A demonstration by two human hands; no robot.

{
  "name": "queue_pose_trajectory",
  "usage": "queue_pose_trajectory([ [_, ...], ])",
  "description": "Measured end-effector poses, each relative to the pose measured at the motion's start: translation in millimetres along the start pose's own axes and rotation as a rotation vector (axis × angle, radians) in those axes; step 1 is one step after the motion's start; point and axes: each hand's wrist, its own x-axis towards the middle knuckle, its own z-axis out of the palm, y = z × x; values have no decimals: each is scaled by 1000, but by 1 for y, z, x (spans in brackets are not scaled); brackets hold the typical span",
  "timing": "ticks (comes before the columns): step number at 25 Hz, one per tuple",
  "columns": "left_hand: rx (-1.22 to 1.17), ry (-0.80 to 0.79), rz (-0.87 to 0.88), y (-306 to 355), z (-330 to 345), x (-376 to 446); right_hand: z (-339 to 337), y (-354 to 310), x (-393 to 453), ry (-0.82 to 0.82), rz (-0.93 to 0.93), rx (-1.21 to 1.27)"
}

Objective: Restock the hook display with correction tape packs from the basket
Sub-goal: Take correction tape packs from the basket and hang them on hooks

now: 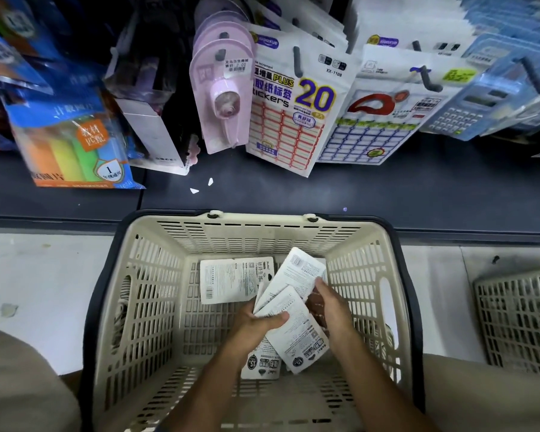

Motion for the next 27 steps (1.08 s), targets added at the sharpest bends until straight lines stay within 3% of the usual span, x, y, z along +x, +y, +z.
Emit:
queue_pose_trajectory([
  [4, 28, 29, 110, 21, -20, -32, -14, -12, -15, 93, 43, 13],
  [6, 60, 51, 229, 42, -27, -56, -19, -27, -33, 4, 25, -158],
  [8, 52, 95, 407, 71, -29, -79, -18, -52, -55, -188, -1, -252],
  [10, 146, 150, 677, 110, -29, -109, -17, -94, -85, -416, -82, -228],
  [12, 436, 214, 1047, 152, -29, -144, -20, -145, -116, -585, -154, -74],
  [15, 849, 314, 1606, 208, -31, -198, -31, -225, -174, -745, -295, 87],
  [17, 1120, 396, 1857, 237, -34, -231, -35, -262, -216, -772, -431, 40],
  [22, 1456, 430, 2132, 284, -50, -290, -42, -290, -295, -740, -580, -182],
  [25, 1483, 466, 2148, 293, -55, -303, -41, -279, -306, -746, -547, 36],
  [27, 1448, 455, 2125, 293, -52, -304, -41, -276, -308, -663, -569, 147],
])
